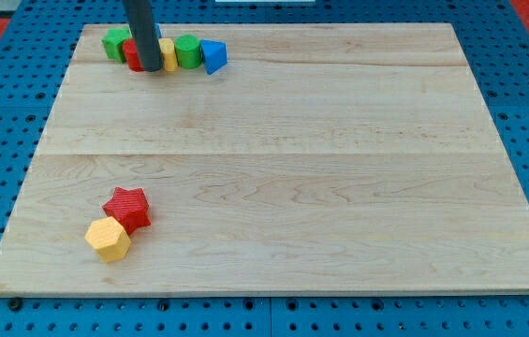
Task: Push the red star closer to the red circle
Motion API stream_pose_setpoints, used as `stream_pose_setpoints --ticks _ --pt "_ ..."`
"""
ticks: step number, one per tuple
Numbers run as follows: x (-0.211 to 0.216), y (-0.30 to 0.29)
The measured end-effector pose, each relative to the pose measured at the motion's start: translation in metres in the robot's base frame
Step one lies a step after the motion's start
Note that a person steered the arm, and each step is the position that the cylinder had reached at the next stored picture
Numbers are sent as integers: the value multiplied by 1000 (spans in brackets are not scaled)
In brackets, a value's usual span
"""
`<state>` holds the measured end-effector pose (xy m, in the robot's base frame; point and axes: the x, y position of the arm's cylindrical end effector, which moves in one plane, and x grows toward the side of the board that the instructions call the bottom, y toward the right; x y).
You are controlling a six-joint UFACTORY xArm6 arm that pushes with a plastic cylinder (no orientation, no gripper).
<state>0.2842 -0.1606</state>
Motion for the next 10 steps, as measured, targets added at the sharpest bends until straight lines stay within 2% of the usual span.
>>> stream_pose_setpoints --ticks 1,2,3,4,5,6,8,9,10 --pt "38 0" --pt "93 37" --pt "186 104" --pt "284 114" --pt "292 35" --pt "289 12" --pt "215 26" --pt "135 -38" --pt "127 -55"
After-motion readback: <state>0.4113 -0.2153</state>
